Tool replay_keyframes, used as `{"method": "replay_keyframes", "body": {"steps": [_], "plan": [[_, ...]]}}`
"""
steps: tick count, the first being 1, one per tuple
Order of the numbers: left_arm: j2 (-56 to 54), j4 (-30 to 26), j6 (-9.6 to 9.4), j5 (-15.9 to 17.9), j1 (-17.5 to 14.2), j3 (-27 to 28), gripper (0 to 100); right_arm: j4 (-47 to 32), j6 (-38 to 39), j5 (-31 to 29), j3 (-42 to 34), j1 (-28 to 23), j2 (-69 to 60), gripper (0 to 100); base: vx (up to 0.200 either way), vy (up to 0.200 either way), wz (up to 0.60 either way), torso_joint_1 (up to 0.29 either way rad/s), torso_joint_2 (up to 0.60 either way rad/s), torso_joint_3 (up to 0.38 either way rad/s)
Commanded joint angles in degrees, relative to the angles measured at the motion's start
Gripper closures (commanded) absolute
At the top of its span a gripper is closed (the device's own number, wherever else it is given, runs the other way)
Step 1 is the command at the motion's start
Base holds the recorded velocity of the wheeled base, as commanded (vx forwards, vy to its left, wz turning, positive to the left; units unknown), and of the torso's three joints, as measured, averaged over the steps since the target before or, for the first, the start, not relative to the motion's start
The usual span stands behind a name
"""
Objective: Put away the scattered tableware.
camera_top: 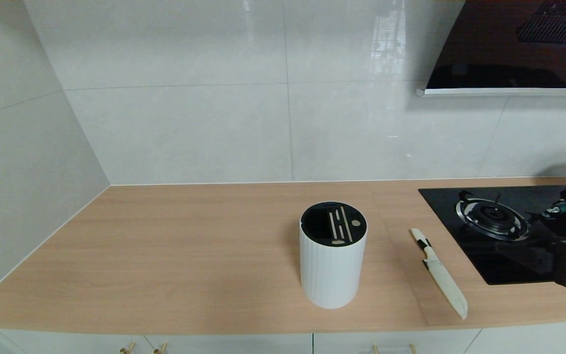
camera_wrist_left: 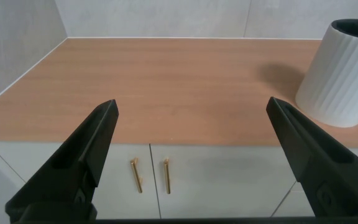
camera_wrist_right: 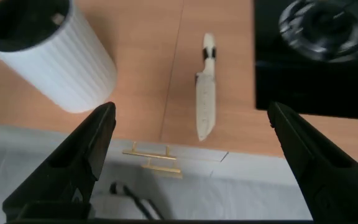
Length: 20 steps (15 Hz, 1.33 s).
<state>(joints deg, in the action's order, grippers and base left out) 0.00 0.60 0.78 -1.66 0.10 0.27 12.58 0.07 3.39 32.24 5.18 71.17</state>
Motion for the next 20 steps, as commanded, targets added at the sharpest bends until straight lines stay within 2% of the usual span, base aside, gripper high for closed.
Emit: {"method": "replay_keyframes", "body": {"steps": [1, 3, 7, 9, 20], "plan": [[0.0, 0.0, 0.01, 0.0, 0.0, 0.0, 0, 5.0, -0.1, -0.3, 8.9, 1.1, 21.6, 0, 0.000, 0.000, 0.00, 0.000, 0.00, 0.000], [0.0, 0.0, 0.01, 0.0, 0.0, 0.0, 0, 7.0, -0.1, -0.5, 10.8, 1.1, 30.2, 0, 0.000, 0.000, 0.00, 0.000, 0.00, 0.000], [0.0, 0.0, 0.01, 0.0, 0.0, 0.0, 0, 21.4, -1.2, -3.8, 10.8, -0.2, 45.6, 0, 0.000, 0.000, 0.00, 0.000, 0.00, 0.000], [0.0, 0.0, 0.10, 0.0, 0.0, 0.0, 0, 25.3, -1.7, -5.9, 10.9, -0.4, 50.2, 0, 0.000, 0.000, 0.00, 0.000, 0.00, 0.000], [0.0, 0.0, 0.10, 0.0, 0.0, 0.0, 0, 29.3, -2.2, -7.3, 14.7, -0.5, 61.1, 0, 0.000, 0.000, 0.00, 0.000, 0.00, 0.000]]}}
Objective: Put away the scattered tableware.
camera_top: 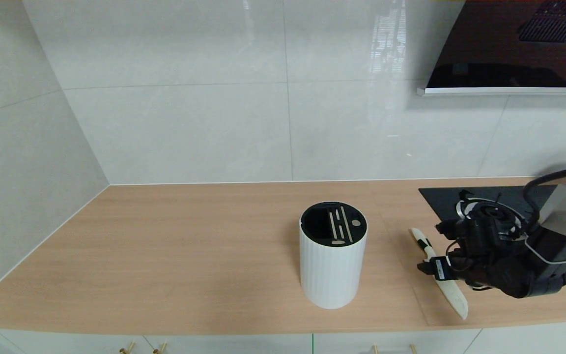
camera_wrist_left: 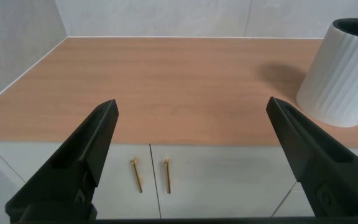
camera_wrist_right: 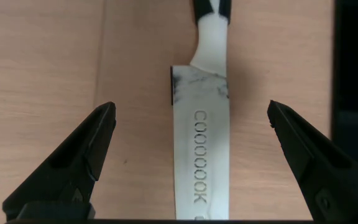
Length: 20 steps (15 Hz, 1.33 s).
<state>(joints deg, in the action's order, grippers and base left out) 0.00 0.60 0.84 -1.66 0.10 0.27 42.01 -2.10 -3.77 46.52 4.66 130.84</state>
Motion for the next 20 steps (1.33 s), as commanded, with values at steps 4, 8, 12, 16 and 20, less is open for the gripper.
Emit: {"method": "replay_keyframes", "body": {"steps": [4, 8, 12, 16, 20], "plan": [[0.0, 0.0, 0.04, -0.1, 0.0, 0.0, 0, 2.1, 0.0, -0.1, 0.7, 0.0, 2.5, 0, 0.000, 0.000, 0.00, 0.000, 0.00, 0.000], [0.0, 0.0, 0.04, -0.1, 0.0, 0.0, 0, 4.2, 0.0, 0.3, 1.3, -0.8, 3.5, 0, 0.000, 0.000, 0.00, 0.000, 0.00, 0.000], [0.0, 0.0, 0.04, -0.1, 0.0, 0.0, 0, 5.5, 0.1, 3.6, 1.6, -1.7, 4.6, 0, 0.000, 0.000, 0.00, 0.000, 0.00, 0.000], [0.0, 0.0, 0.04, -0.1, 0.0, 0.0, 0, 5.5, 0.2, 5.0, 1.9, -2.5, 5.1, 0, 0.000, 0.000, 0.00, 0.000, 0.00, 0.000], [0.0, 0.0, 0.04, -0.1, 0.0, 0.0, 0, 5.6, 0.1, 5.1, 2.5, -2.6, 5.9, 0, 0.000, 0.000, 0.00, 0.000, 0.00, 0.000]]}}
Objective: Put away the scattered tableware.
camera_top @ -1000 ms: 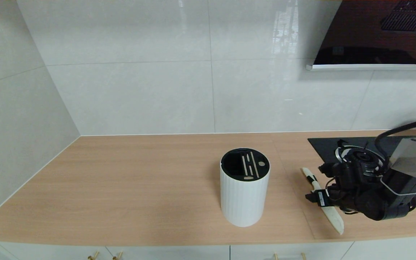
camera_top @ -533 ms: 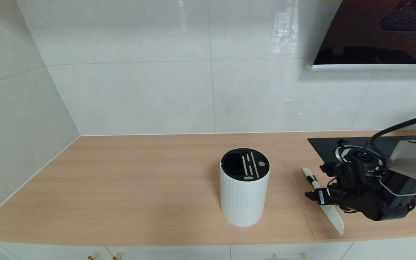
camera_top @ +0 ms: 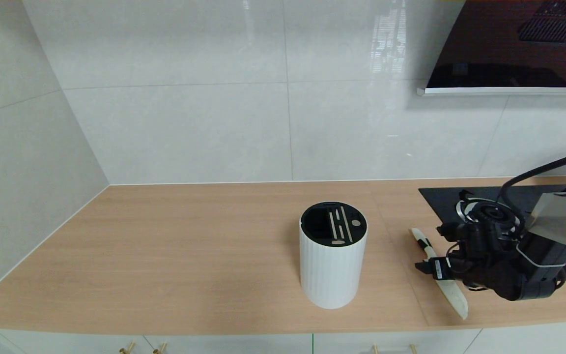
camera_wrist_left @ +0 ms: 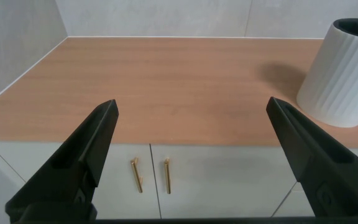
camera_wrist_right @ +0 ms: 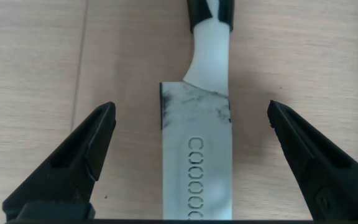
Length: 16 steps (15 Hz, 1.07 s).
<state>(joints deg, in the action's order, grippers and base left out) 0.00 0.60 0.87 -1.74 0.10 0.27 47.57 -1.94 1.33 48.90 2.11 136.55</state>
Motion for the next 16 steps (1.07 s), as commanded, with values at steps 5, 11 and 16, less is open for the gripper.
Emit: {"method": "replay_keyframes", "body": {"steps": [5, 11, 16], "plan": [[0.0, 0.0, 0.01, 0.0, 0.0, 0.0, 0, 1.4, -0.1, 0.1, 0.5, -0.4, 1.4, 0, 0.000, 0.000, 0.00, 0.000, 0.00, 0.000], [0.0, 0.0, 0.01, 0.0, 0.0, 0.0, 0, 1.4, -0.2, 0.1, 0.5, -0.6, 2.0, 100, 0.000, 0.000, 0.00, 0.000, 0.00, 0.000], [0.0, 0.0, 0.01, -0.1, 0.0, 0.0, 0, 1.7, -0.2, 0.1, 0.3, -0.7, 2.6, 100, 0.000, 0.000, 0.00, 0.000, 0.00, 0.000]]}}
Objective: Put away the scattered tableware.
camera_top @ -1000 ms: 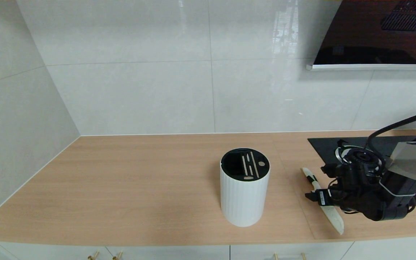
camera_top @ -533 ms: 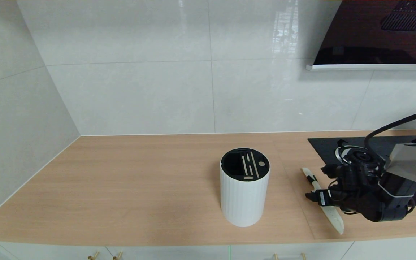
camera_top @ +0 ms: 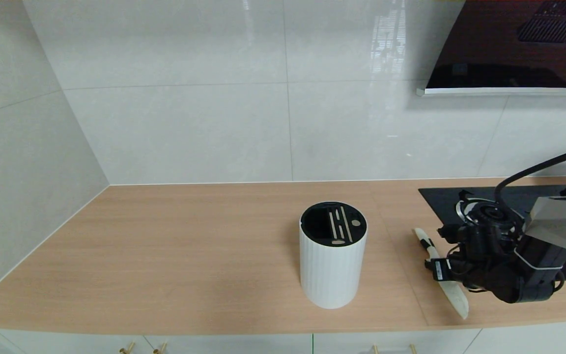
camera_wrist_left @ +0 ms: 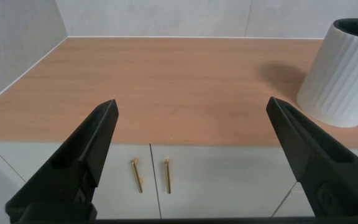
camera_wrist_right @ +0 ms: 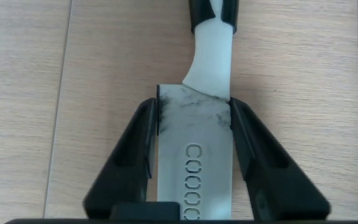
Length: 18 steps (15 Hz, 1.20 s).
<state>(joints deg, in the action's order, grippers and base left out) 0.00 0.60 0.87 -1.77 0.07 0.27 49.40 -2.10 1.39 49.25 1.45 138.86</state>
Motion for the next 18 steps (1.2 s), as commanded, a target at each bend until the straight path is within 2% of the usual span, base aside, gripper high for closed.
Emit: {"method": "replay_keyframes", "body": {"steps": [1, 6, 11, 12, 14, 15, 17, 18], "plan": [[0.0, 0.0, 0.01, 0.0, 0.0, 0.0, 0, 0.2, 0.0, 0.0, 0.0, 0.0, 0.3, 100, 0.000, 0.000, 0.00, 0.000, 0.00, 0.000], [0.0, 0.0, -0.34, 0.1, 0.0, 0.0, 0, 3.9, 0.4, 0.0, -1.7, 0.0, -3.0, 100, 0.000, 0.000, 0.00, 0.000, 0.00, 0.000], [0.0, -0.2, -0.07, 1.2, 0.0, 1.6, 0, 4.1, 0.3, -0.2, -6.8, 1.6, -20.6, 100, 0.000, 0.000, 0.00, 0.000, 0.00, 0.000], [1.4, -1.0, -0.07, 4.4, 0.3, 6.5, 0, 3.9, 0.3, -0.2, -7.8, 3.3, -25.4, 100, 0.000, 0.000, 0.00, 0.000, 0.00, 0.000], [16.9, -4.1, -0.51, 15.4, 1.2, 18.6, 0, 1.2, 0.3, -0.5, -7.0, 7.3, -33.0, 100, 0.000, 0.000, 0.00, 0.000, 0.00, 0.000], [25.9, -3.9, -0.34, 17.7, 1.2, 23.8, 0, -1.5, 0.3, -0.6, -5.4, 10.1, -35.9, 100, 0.000, 0.000, 0.00, 0.000, 0.00, 0.000], [40.0, -1.8, -0.16, 17.9, 1.3, 32.6, 0, -6.6, 0.4, -1.4, -1.7, 14.9, -39.5, 100, 0.000, 0.000, 0.00, 0.000, 0.00, 0.000], [47.9, 1.0, -0.16, 17.9, 2.5, 36.5, 0, -7.6, 0.4, -1.9, -1.4, 17.0, -40.7, 100, 0.000, 0.000, 0.00, 0.000, 0.00, 0.000]]}}
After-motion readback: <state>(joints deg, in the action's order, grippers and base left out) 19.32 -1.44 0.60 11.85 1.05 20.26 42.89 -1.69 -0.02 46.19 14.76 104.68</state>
